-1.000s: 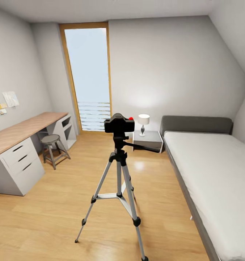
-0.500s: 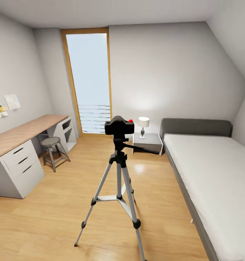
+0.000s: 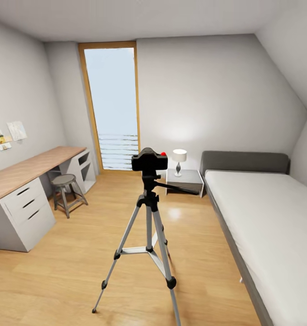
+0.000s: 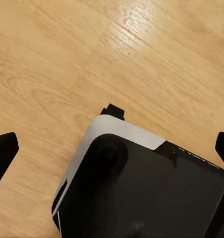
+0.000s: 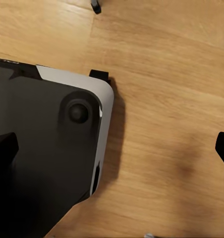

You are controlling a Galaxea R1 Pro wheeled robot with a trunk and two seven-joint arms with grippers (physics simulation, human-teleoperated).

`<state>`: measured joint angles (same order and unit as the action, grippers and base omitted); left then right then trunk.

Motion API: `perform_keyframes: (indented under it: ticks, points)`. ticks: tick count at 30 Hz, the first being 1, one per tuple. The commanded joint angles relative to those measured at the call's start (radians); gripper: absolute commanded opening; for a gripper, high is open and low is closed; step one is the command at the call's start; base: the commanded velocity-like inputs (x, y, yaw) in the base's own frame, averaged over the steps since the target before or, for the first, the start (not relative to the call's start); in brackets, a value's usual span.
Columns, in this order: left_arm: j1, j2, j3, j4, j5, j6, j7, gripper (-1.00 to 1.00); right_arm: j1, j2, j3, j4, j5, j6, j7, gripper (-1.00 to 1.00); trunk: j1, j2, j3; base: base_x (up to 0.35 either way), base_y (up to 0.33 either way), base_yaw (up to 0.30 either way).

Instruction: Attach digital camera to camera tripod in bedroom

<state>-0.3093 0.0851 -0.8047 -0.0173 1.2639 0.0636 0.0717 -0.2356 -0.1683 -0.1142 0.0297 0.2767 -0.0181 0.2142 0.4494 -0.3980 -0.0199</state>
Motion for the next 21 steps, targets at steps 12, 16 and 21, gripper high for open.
perform_keyframes:
  ticks: [12, 16, 21]
  points:
    - [-0.001, -0.028, -0.010, -0.004, 0.006, 0.004, 0.003, 1.00, -0.001, 0.001, -0.008, 0.002, 0.009, -0.002, 0.002, 1.00, 0.001, -0.002, 0.017, 0.000, 0.000, -0.063]
    - [-0.001, -0.030, -0.008, -0.004, 0.008, 0.004, 0.003, 1.00, -0.001, 0.001, -0.008, 0.002, 0.009, -0.002, 0.002, 1.00, 0.001, -0.002, 0.023, 0.000, 0.000, -0.078]
    - [-0.001, -0.034, -0.007, 0.000, 0.012, 0.004, 0.003, 1.00, -0.001, 0.001, -0.008, 0.002, 0.009, -0.002, 0.002, 1.00, 0.001, -0.002, 0.031, 0.000, 0.000, -0.084]
